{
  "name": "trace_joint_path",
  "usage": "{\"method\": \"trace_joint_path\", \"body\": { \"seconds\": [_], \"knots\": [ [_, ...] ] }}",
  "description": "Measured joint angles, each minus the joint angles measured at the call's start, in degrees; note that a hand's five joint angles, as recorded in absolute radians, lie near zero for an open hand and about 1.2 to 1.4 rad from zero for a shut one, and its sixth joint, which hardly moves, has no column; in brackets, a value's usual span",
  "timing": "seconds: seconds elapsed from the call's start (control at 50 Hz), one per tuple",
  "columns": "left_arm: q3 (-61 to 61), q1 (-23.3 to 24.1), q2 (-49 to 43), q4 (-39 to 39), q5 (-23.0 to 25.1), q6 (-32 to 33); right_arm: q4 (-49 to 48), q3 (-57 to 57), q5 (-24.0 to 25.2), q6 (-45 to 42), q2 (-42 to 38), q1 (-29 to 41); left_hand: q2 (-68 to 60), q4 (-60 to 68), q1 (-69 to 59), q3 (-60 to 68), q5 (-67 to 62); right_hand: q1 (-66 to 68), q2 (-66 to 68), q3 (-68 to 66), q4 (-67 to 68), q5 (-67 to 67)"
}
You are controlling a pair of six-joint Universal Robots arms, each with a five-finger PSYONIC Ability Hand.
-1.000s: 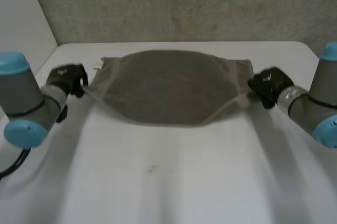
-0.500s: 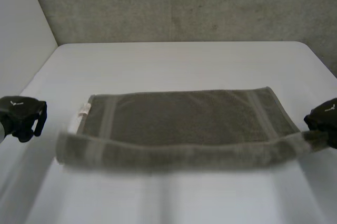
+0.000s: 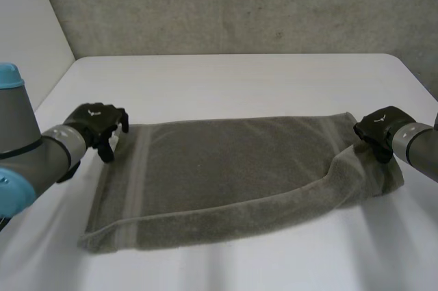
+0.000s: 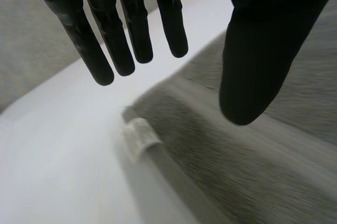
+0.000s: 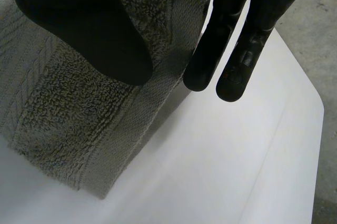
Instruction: Fold the towel.
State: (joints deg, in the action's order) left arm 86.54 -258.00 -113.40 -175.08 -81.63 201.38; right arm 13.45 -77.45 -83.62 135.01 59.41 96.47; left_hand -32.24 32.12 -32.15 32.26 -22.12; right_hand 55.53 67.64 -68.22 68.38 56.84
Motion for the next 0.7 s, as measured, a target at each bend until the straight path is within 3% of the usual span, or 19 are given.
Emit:
{"method": "trace_joint_path", "body": {
  "seconds": [0.3, 0.44, 0.56, 0.7],
  "knots": [
    [15.23, 2.51, 19.35, 8.20, -0.86, -3.36, -2.54, -3.88, 0.40, -0.14, 1.39, -0.41, 5.74, -5.75, 5.34, -5.75, 5.80, 0.00, 0.00, 0.00, 0.00, 0.07],
    [17.99, 3.80, 19.72, 8.75, -2.85, -4.09, -2.89, -4.63, 0.40, -0.17, 1.45, -0.38, 6.19, -6.18, 5.80, -6.18, 6.21, 0.00, 0.00, 0.00, 0.00, 0.07],
    [20.77, 6.70, 17.19, 8.71, -8.59, -4.33, -3.02, -5.43, 0.46, -0.20, 1.94, -0.19, 6.38, -6.38, 5.80, -6.37, 6.40, -0.01, 0.00, 0.00, 0.00, 0.07],
    [21.61, 8.43, 14.76, 8.44, -10.88, -4.34, -3.07, -6.06, 0.48, -0.26, 2.37, -0.14, 6.20, -6.10, 5.80, -6.20, 6.14, 0.00, 0.00, 0.00, 0.00, 0.07]
  ]
}}
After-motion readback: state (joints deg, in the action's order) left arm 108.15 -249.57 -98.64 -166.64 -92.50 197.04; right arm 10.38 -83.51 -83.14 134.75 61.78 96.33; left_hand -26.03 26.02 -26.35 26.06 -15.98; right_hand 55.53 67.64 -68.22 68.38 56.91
